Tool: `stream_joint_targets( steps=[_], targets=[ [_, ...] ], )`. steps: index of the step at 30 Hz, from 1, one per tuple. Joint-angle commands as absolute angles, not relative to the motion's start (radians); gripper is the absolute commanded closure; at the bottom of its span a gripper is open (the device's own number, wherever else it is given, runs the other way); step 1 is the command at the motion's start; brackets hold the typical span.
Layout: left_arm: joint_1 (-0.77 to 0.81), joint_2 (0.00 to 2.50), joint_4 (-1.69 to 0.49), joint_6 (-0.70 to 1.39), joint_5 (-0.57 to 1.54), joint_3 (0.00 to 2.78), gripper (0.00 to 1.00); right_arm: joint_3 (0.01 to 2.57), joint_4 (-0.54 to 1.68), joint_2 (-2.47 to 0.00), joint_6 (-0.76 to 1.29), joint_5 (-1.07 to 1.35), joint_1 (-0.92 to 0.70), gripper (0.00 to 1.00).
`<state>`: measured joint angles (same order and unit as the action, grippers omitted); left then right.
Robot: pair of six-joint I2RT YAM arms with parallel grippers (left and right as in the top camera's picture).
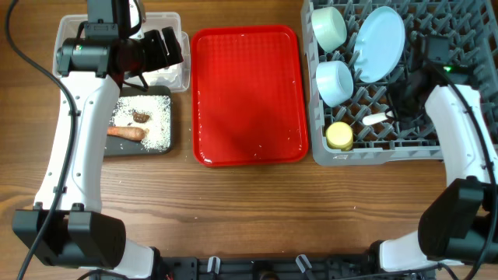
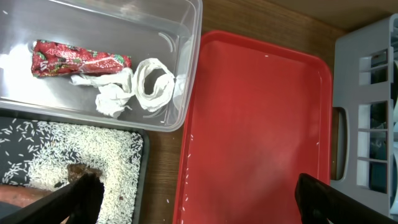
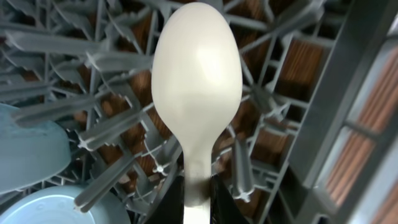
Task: Sort waste into correct bins and load items into the dishwasher rack
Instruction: 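Release the spoon in the rack and withdraw the right gripper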
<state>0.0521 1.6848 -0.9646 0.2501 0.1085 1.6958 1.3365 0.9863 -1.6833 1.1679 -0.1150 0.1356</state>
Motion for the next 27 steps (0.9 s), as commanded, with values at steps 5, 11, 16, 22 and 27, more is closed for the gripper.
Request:
stream_joint_targets(
  steps=[5, 11, 16, 22, 27],
  targets=[
    [0.047, 1.682, -0.963, 0.251, 0.103, 1.708, 0.0, 1.348, 0.918, -1.676, 1.145, -0.073, 0.124, 0.69],
    [0.047, 1.682, -0.963, 0.251, 0.103, 1.708, 0.0, 1.38, 0.923, -1.605, 0.994, -0.073, 0.124, 0.38],
    [0.047, 1.682, -0.963, 0.251, 0.103, 1.708, 0.0, 1.402, 0.931, -1.434, 0.69, -0.041, 0.123, 0.32],
    [0.047, 1.682, -0.963, 0.251, 0.103, 1.708, 0.0, 1.422, 0.987, -1.152, 0.086, 0.367, 0.123, 0.0],
    [0.047, 1.682, -0.963, 0.251, 0.103, 1.708, 0.0, 1.422, 1.065, -1.024, 0.078, 0.249, 0.124, 0.0]
  ],
)
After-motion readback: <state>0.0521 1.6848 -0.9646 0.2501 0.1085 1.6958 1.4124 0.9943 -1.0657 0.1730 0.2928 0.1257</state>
